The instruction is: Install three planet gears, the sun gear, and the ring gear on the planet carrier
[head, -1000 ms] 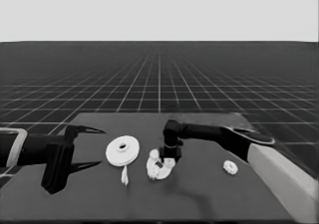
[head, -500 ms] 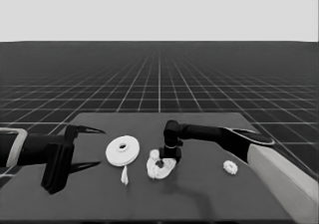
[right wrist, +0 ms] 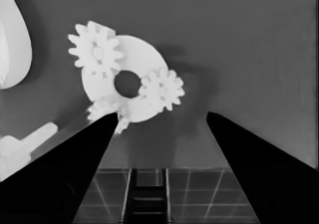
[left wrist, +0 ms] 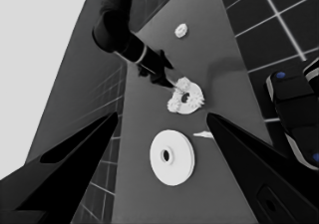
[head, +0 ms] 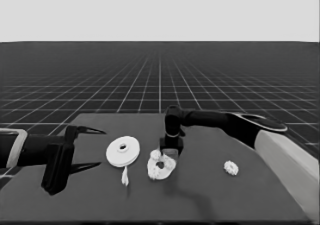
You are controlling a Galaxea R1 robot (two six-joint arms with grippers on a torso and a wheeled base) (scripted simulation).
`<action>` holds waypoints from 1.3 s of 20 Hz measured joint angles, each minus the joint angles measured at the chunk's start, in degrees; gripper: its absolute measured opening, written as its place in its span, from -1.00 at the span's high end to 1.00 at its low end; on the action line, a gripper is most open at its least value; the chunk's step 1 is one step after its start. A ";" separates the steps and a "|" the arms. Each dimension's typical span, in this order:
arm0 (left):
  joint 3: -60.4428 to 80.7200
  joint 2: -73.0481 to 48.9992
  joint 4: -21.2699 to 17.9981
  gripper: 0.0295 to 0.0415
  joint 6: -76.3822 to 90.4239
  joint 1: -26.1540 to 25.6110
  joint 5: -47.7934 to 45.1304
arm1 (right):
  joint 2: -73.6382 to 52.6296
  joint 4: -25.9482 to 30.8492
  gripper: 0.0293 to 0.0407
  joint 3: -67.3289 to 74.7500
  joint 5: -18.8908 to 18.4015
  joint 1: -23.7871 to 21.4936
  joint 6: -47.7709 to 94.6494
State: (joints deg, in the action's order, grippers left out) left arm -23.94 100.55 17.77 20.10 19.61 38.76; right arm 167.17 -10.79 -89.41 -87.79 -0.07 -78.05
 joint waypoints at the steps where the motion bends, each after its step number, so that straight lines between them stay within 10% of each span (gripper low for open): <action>1: 0.00 0.00 0.00 -0.49 0.00 0.00 0.00 | -0.01 0.16 -0.61 0.03 -0.03 -0.15 -0.02; 4: 0.00 0.00 0.00 -0.49 0.00 0.00 0.00 | -0.01 0.35 -0.61 0.05 -0.06 -0.30 -0.03; 8: 0.00 0.00 0.00 -0.49 0.00 0.00 0.00 | -40.80 2.67 -0.61 17.56 3.39 -1.24 23.60; 24: 0.00 0.00 0.00 -0.49 0.00 0.00 0.00 | -39.40 -4.22 -0.61 3.98 13.29 10.52 33.82; 26: 0.00 0.00 0.00 -0.49 0.00 0.00 0.00 | -39.38 -4.24 0.64 3.94 13.32 10.54 33.83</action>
State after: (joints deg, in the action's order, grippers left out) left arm -23.94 100.55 17.77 20.10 19.61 38.76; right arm 127.79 -15.03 -85.46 -74.47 10.48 -44.22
